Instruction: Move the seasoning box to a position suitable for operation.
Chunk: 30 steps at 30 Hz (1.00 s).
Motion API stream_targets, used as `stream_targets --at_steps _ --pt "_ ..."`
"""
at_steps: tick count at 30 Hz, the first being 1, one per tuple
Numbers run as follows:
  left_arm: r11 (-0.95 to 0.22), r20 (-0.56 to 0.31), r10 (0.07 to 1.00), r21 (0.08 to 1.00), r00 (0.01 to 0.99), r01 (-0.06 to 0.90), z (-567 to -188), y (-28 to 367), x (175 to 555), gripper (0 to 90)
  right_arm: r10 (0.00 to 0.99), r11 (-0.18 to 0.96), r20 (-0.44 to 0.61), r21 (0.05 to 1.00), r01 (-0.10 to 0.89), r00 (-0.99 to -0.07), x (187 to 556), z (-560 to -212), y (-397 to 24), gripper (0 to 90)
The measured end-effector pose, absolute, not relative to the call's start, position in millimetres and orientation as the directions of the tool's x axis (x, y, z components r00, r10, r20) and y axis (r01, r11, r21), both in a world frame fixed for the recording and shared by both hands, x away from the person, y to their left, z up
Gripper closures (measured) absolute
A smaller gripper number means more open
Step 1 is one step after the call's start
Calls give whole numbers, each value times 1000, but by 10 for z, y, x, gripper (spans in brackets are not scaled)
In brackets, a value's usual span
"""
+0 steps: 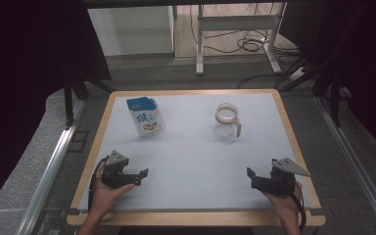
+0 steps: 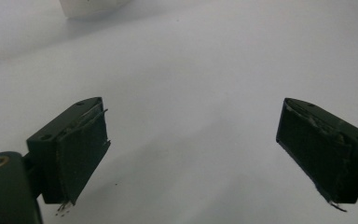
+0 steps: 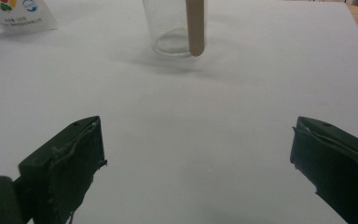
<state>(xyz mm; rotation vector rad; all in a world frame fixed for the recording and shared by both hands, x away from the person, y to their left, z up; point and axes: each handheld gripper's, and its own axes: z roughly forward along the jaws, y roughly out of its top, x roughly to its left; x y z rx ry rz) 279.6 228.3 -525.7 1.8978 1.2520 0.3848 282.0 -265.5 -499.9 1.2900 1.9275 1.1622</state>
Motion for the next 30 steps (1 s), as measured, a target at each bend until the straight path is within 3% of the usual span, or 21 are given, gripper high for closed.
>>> stream_targets --at_steps 9,12,18,25,30 --pt "-193 -180 851 766 493 613 -5217 2252 2804 141 901 241 -22 856 457 -433 2846 -5078 -2636 64" --pt "-218 -152 838 788 524 576 -5072 2183 2811 152 888 227 16 852 471 -459 2845 -5088 -2618 72" --pt "-180 -181 822 817 540 548 -4872 2142 2693 157 864 267 -11 858 439 -504 2813 -5010 -2461 72" --pt "-175 -189 829 807 526 565 -4967 2185 2614 159 845 286 -20 862 420 -535 2881 -4957 -2395 71" --pt "-186 -190 829 793 526 580 -5093 2264 2679 159 842 270 -4 868 416 -539 3134 -4799 -2375 71"
